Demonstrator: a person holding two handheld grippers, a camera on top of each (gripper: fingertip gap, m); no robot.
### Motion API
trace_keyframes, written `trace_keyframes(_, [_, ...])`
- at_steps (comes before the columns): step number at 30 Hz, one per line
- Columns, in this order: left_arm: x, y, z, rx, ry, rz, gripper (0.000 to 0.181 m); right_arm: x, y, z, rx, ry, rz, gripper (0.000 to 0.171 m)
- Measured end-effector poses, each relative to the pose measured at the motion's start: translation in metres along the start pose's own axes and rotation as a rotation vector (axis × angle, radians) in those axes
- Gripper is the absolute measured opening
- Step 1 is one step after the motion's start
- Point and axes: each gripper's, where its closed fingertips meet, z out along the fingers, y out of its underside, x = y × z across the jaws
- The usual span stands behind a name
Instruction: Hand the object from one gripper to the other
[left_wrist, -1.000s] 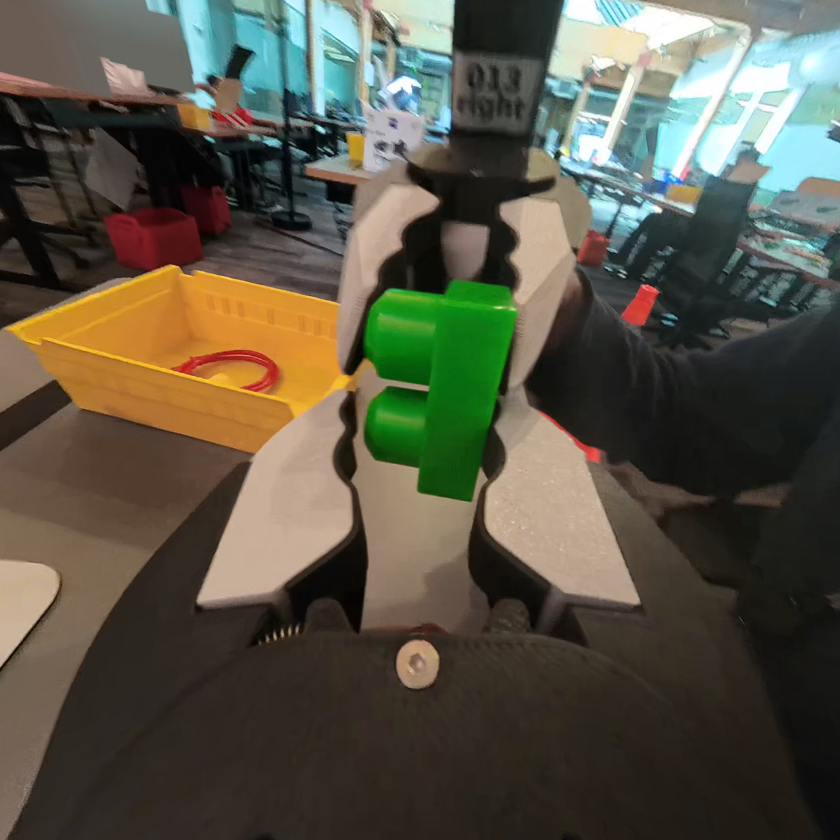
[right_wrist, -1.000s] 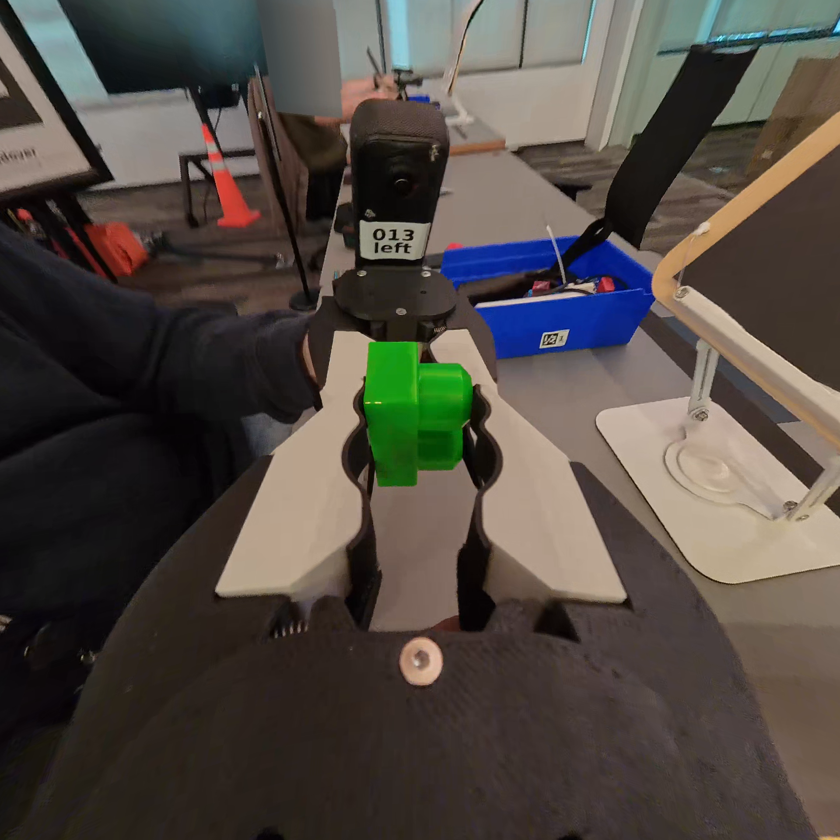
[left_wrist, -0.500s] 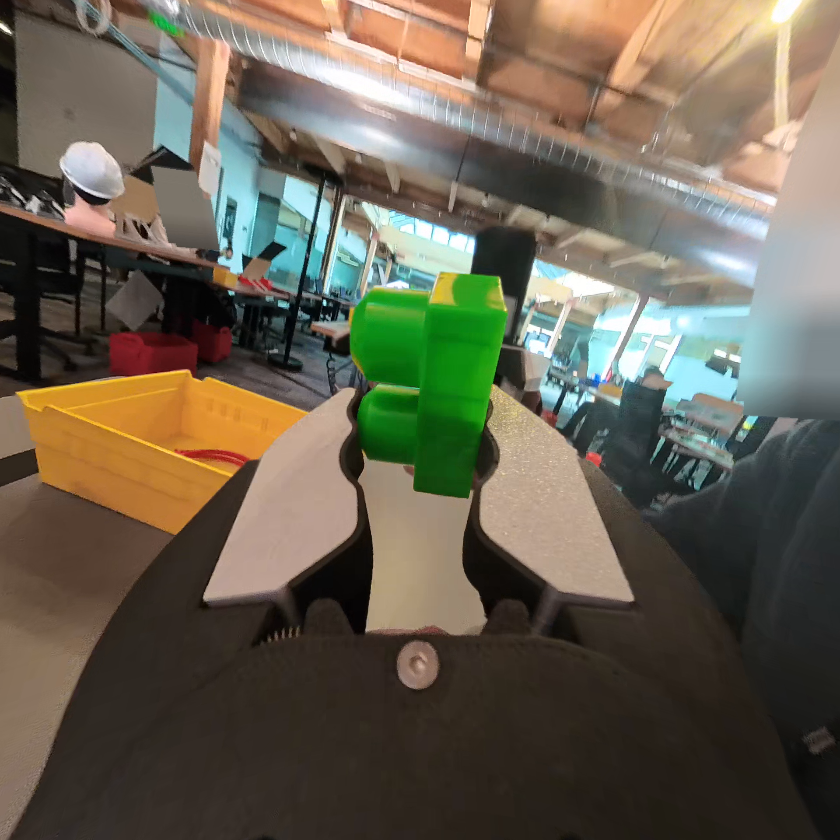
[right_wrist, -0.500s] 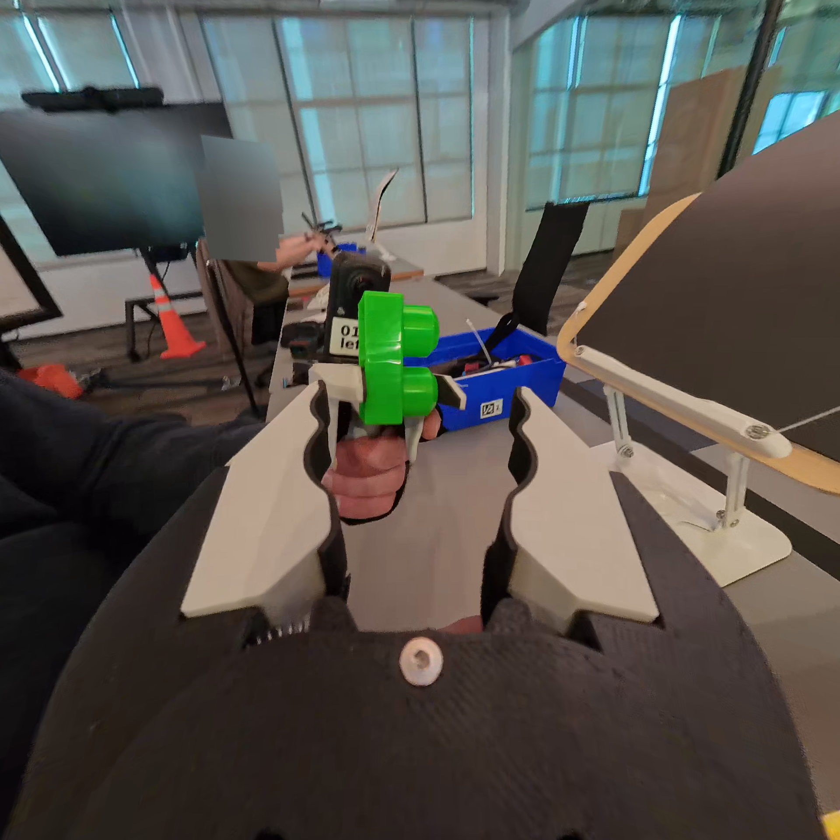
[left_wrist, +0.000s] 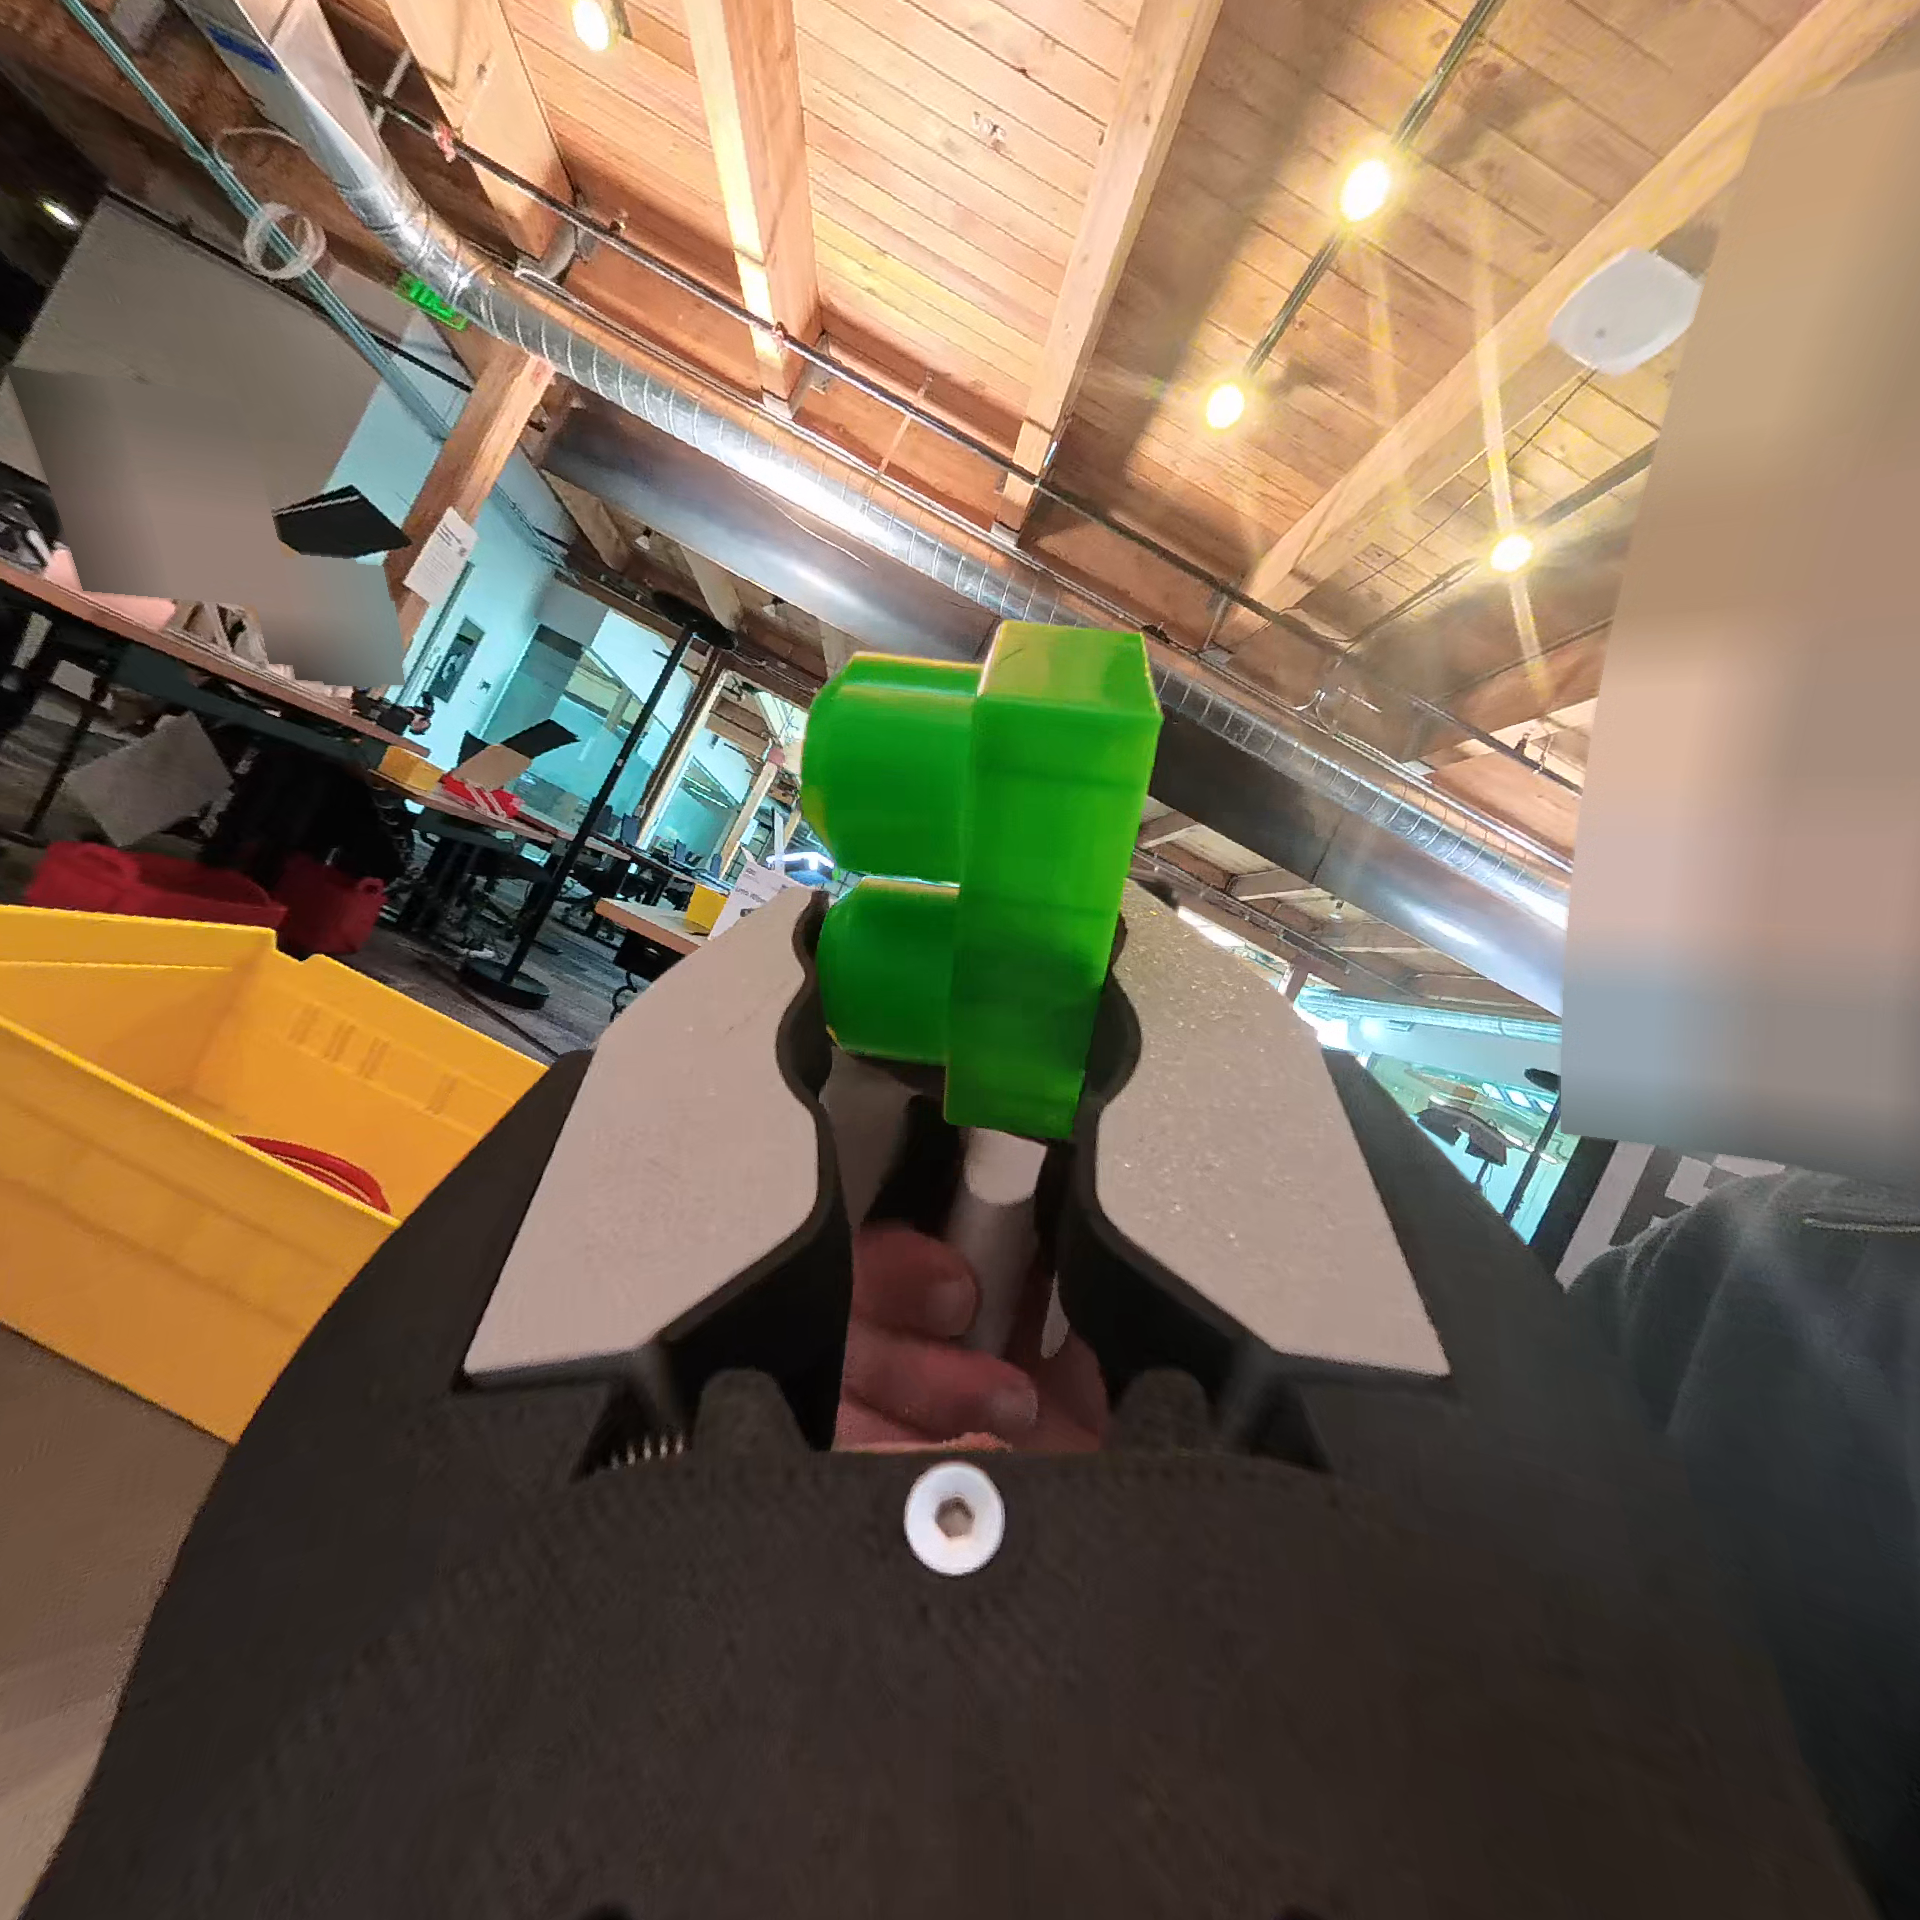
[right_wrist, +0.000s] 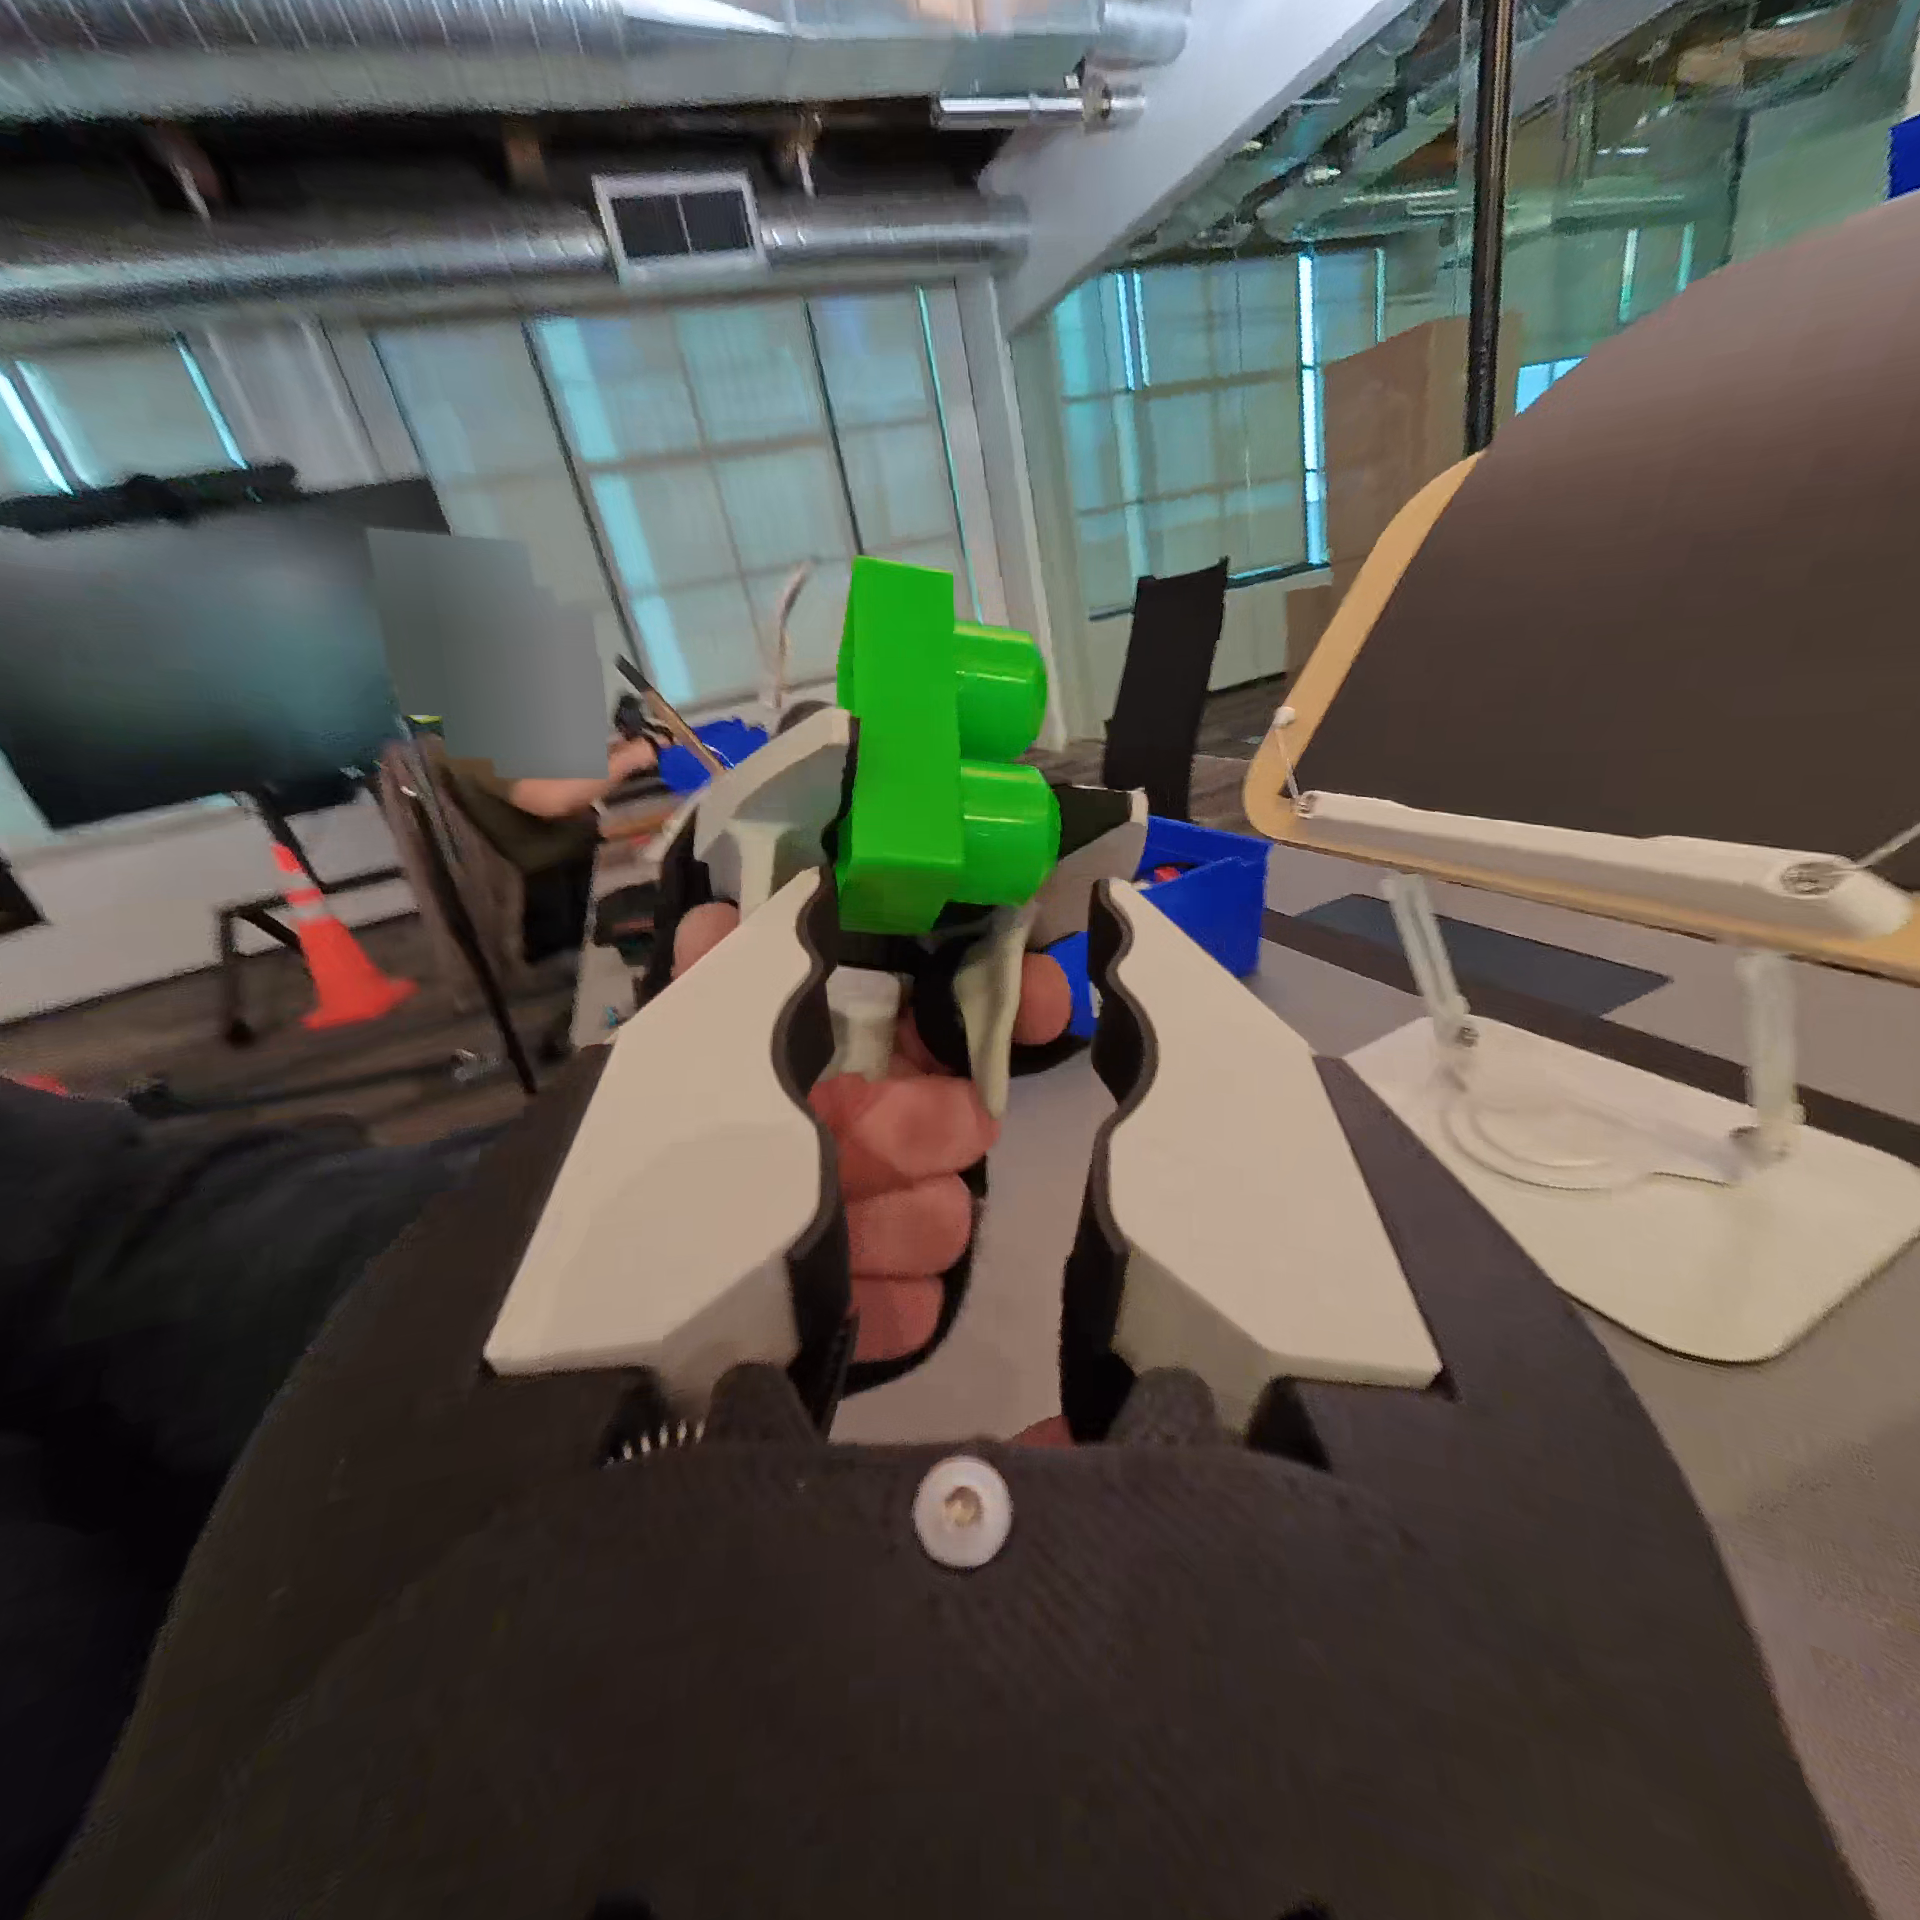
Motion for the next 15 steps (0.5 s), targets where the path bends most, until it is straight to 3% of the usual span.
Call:
trace_keyframes(7, [0.0015,0.0000,0.0001,0.025,0.013,0.006,0.047,-0.0037,-0.0035,0.0013,0.089,-0.053,0.145,0.036])
trace_keyframes(15, [0.0009,0.0014,-0.0012,0.008,0.004,0.030,0.047,-0.0045,-0.0020,-0.0002,0.077,-0.075,0.127,0.035])
